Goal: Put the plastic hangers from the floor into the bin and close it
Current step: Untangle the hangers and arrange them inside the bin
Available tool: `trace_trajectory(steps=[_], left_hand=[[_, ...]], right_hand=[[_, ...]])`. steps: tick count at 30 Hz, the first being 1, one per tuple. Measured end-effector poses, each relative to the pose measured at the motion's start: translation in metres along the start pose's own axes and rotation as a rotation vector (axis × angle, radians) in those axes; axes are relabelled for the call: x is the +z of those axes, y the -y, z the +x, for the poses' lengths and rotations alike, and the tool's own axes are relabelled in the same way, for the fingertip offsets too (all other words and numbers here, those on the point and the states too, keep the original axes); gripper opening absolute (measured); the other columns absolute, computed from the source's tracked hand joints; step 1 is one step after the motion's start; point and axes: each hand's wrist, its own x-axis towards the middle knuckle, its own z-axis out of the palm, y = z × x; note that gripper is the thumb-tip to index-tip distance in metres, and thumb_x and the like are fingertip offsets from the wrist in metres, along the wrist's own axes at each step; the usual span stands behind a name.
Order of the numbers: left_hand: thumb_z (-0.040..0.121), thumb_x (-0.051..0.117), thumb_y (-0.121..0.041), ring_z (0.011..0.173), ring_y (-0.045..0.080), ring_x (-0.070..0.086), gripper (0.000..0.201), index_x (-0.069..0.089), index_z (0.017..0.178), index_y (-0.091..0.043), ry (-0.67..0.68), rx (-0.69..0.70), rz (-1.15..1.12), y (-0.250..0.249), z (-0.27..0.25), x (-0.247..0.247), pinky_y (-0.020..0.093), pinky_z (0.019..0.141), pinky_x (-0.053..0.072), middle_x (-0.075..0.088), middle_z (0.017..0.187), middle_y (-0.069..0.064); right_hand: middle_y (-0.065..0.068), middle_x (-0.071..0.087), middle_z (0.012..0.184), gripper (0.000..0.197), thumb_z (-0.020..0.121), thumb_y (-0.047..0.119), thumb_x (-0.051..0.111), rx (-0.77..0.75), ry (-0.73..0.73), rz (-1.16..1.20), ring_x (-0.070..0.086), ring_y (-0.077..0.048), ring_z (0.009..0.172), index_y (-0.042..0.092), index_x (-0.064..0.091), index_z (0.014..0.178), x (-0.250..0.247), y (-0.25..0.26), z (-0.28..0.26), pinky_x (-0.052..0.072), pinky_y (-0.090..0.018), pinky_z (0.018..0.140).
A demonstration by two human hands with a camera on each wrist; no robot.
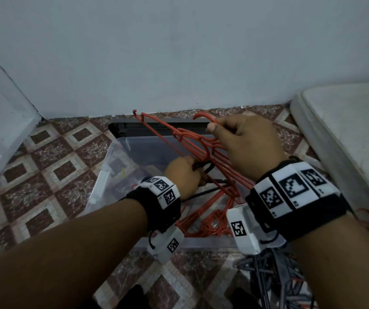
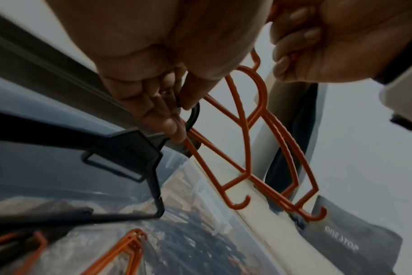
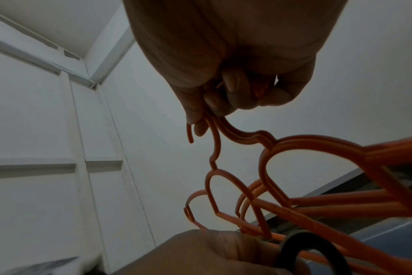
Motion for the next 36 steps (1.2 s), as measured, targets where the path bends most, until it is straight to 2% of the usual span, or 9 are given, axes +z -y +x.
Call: trace_trajectory(steps=[2, 5, 9, 15, 20, 24, 28, 32, 36], left_hand=[[0.094, 0.051, -0.011, 0.066, 0.014, 0.071, 0.016, 0.065, 0.102, -0.013, -0.027, -0.043, -0.115, 0.004, 0.001, 0.0, 0.023, 0.057, 0.054, 0.074, 0.078, 0.003], [0.092, 0.055, -0.02, 0.068, 0.012, 0.069, 0.014, 0.069, 0.091, -0.02, -0.109, 0.028, 0.083, 0.014, 0.004, -0.005, 0.022, 0.063, 0.05, 0.072, 0.075, -0.004], [0.093, 0.053, -0.029, 0.087, 0.02, 0.066, 0.023, 0.071, 0.107, -0.028, -0.175, 0.177, 0.315, 0.022, 0.006, -0.011, 0.024, 0.072, 0.048, 0.074, 0.096, -0.002], [0.098, 0.044, -0.031, 0.082, 0.029, 0.065, 0.025, 0.067, 0.102, -0.022, -0.171, 0.179, 0.399, 0.031, 0.008, -0.013, 0.034, 0.072, 0.052, 0.071, 0.091, 0.004], [0.096, 0.043, -0.041, 0.074, 0.023, 0.065, 0.026, 0.066, 0.097, -0.029, -0.133, 0.309, 0.507, 0.022, -0.003, -0.021, 0.031, 0.06, 0.049, 0.066, 0.079, -0.007], [0.092, 0.044, -0.053, 0.052, 0.009, 0.044, 0.03, 0.047, 0.072, -0.031, -0.394, 0.493, 0.545, -0.003, -0.013, -0.043, 0.024, 0.047, 0.031, 0.045, 0.06, -0.012], [0.086, 0.059, -0.041, 0.084, 0.015, 0.046, 0.02, 0.054, 0.091, -0.023, -0.612, 0.602, 0.482, -0.013, -0.013, -0.059, 0.028, 0.075, 0.038, 0.05, 0.089, -0.006], [0.089, 0.049, -0.053, 0.095, 0.017, 0.054, 0.036, 0.058, 0.108, -0.024, -0.469, 0.509, 0.603, -0.005, -0.013, -0.076, 0.036, 0.086, 0.042, 0.061, 0.1, -0.007], [0.091, 0.029, -0.068, 0.07, 0.006, 0.057, 0.047, 0.058, 0.105, -0.034, -0.134, 0.518, 0.589, 0.014, -0.01, -0.087, 0.028, 0.062, 0.047, 0.062, 0.079, -0.012]], right_hand=[[0.013, 0.053, 0.056, 0.021, 0.094, 0.035, 0.062, 0.001, -0.012, 0.017, 0.052, 0.007, 0.058, 0.025, 0.072, 0.079, -0.001, -0.001, 0.0, 0.033, -0.006, 0.048], [0.008, 0.066, 0.067, 0.02, 0.095, 0.038, 0.06, -0.009, 0.013, 0.02, 0.06, -0.003, 0.064, 0.029, 0.075, 0.086, -0.005, -0.002, 0.0, 0.041, -0.013, 0.051], [0.003, 0.066, 0.064, 0.019, 0.095, 0.039, 0.06, -0.033, 0.085, -0.001, 0.059, -0.008, 0.062, 0.033, 0.072, 0.082, -0.01, -0.001, 0.001, 0.04, -0.013, 0.048], [0.029, 0.059, 0.057, 0.015, 0.094, 0.04, 0.06, -0.013, 0.135, -0.003, 0.056, 0.007, 0.057, 0.04, 0.069, 0.082, -0.011, 0.002, -0.005, 0.037, -0.006, 0.049], [0.016, 0.059, 0.055, 0.014, 0.094, 0.037, 0.061, 0.024, 0.09, -0.009, 0.057, 0.004, 0.061, 0.035, 0.071, 0.084, -0.015, -0.002, -0.005, 0.037, -0.007, 0.05], [0.028, 0.06, 0.058, 0.015, 0.094, 0.038, 0.061, 0.036, 0.128, -0.018, 0.057, 0.008, 0.059, 0.036, 0.07, 0.083, -0.024, -0.004, -0.005, 0.036, -0.006, 0.049], [0.016, 0.069, 0.077, 0.016, 0.094, 0.042, 0.059, -0.008, 0.203, -0.076, 0.061, 0.005, 0.073, 0.035, 0.074, 0.093, -0.024, -0.001, -0.006, 0.039, -0.007, 0.055], [0.015, 0.068, 0.086, 0.021, 0.095, 0.044, 0.057, -0.093, 0.179, -0.146, 0.06, 0.0, 0.078, 0.033, 0.074, 0.1, -0.021, 0.004, -0.004, 0.043, -0.017, 0.063], [0.013, 0.068, 0.08, 0.019, 0.094, 0.041, 0.059, -0.061, 0.057, -0.124, 0.061, -0.002, 0.074, 0.032, 0.075, 0.098, -0.022, 0.001, -0.001, 0.049, -0.023, 0.064]])
